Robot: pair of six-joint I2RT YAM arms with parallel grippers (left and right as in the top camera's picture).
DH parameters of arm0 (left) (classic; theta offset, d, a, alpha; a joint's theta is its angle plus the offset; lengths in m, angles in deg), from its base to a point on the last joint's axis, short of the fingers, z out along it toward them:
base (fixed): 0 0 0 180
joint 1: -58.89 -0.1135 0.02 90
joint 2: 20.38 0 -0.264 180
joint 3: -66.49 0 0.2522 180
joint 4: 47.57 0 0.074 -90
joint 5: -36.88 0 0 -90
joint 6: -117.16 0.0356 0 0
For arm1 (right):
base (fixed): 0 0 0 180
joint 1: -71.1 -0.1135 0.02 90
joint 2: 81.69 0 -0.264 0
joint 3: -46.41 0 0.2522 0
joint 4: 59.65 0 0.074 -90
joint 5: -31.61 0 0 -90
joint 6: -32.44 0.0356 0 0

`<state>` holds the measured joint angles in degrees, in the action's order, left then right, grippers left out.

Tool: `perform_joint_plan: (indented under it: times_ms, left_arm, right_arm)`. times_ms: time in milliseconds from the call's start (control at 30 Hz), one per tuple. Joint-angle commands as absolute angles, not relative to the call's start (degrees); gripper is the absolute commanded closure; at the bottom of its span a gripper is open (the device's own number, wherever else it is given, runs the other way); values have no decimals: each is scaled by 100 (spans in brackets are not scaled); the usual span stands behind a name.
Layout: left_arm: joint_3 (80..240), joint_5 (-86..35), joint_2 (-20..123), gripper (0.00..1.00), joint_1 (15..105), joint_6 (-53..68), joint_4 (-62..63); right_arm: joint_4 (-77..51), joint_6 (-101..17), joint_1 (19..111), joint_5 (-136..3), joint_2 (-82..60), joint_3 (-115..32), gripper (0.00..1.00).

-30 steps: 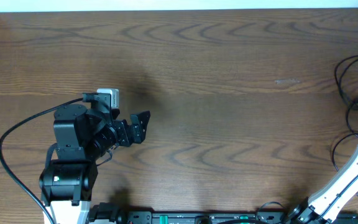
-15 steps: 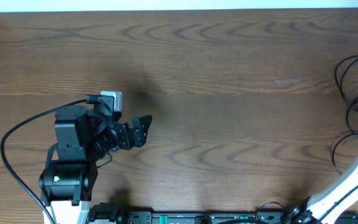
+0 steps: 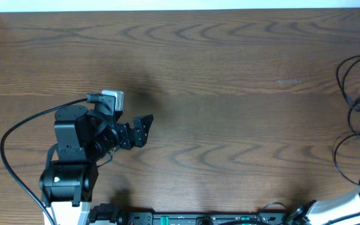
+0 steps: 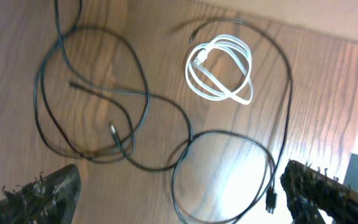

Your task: Untangle cables

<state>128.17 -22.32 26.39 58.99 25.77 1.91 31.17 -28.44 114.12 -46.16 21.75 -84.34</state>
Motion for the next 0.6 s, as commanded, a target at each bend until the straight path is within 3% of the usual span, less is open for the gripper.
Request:
perform_joint_plan:
  times_ms: [0,433,567]
  left_arm:
    - [12771,-2155,2617,3,5883,2741,174]
    - [12771,-2050,2617,3,5883,3034,172]
    - [12771,-2050,2612,3,5885,3163,147]
  right_arm:
    - [2856,-3196,11257,-4883,1517,-7900,1]
    - [1178,-4100,10007,-4920,-712,-5275,1]
    - [660,-4610,9611,-5495,-1392,-4572,1]
